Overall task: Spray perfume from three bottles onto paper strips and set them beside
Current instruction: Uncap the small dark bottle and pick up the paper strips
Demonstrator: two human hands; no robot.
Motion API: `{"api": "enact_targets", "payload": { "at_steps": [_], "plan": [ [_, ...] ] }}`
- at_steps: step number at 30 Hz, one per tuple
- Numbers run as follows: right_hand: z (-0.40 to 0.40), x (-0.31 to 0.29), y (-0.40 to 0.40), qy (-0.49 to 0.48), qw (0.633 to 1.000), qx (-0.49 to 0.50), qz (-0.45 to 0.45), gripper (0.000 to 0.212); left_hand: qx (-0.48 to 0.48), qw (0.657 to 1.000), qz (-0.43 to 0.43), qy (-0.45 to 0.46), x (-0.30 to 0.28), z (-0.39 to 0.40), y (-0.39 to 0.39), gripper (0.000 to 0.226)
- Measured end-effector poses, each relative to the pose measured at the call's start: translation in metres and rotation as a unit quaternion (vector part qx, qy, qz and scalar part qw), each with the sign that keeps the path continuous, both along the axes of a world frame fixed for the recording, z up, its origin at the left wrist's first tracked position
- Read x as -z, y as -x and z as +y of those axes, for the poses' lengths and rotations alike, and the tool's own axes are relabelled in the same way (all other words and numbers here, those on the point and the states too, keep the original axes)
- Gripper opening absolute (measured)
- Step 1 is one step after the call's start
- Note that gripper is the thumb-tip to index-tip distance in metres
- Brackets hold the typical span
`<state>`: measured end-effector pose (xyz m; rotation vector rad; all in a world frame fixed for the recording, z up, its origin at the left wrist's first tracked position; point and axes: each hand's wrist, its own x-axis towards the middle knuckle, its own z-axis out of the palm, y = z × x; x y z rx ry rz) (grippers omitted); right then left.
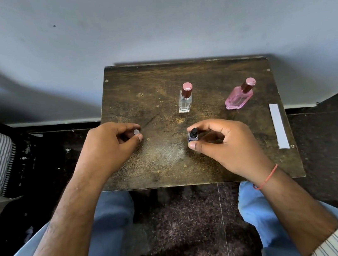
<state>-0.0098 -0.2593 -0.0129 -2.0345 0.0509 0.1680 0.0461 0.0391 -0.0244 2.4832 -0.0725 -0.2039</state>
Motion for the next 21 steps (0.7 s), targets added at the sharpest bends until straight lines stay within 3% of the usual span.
{"api": "enact_targets", "payload": {
  "at_steps": [9,21],
  "plan": [
    [-0.001,0.002,0.002,0.016,1.000,0.003,0.002,0.029,-0.007,0.999,-0.031,0.004,-0.007,-0.004,0.002,0.038],
    [-0.008,0.001,0.005,-0.005,1.000,0.009,0.005,0.041,0.054,0.989,-0.100,0.098,-0.026,-0.039,0.002,0.030]
  ]
}}
